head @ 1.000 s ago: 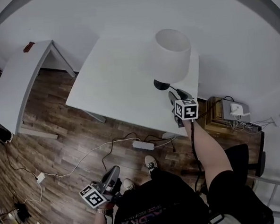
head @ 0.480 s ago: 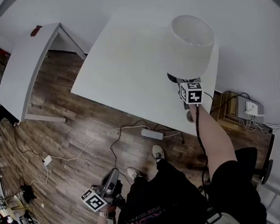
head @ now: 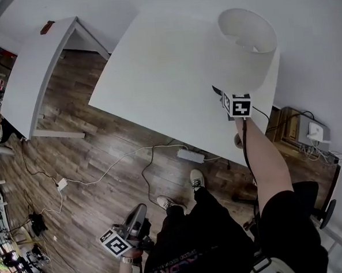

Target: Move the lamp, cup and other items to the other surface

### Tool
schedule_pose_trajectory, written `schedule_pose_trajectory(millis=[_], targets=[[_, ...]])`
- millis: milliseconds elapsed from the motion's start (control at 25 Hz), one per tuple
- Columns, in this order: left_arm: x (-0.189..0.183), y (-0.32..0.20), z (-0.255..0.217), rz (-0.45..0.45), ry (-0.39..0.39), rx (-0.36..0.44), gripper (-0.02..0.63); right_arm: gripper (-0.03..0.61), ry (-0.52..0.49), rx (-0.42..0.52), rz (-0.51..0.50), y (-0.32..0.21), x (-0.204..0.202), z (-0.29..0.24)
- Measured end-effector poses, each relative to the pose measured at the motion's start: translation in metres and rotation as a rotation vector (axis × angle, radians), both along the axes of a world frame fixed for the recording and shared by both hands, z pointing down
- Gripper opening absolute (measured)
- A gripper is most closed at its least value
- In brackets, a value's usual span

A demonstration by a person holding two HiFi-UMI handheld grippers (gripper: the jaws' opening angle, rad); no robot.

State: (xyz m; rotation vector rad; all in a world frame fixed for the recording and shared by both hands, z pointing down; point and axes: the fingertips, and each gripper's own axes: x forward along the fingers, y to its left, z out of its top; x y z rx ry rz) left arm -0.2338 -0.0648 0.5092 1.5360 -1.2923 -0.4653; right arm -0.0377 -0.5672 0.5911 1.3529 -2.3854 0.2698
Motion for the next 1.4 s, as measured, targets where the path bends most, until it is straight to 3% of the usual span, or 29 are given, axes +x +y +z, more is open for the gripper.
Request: schedule_pose_trajectory(millis=[840, 1400], targets=[[0.013, 0.002, 0.009, -0.021, 0.012, -0.016, -0.003, 0.153, -0.025, 0.019, 0.000, 0.010, 0.007, -0.005], [0.013, -0.018, -0.002, 0.091, 0.031, 0.057, -0.003, 0.153, -0.012, 0.041, 0.062, 0.035, 0.058, -0.046]])
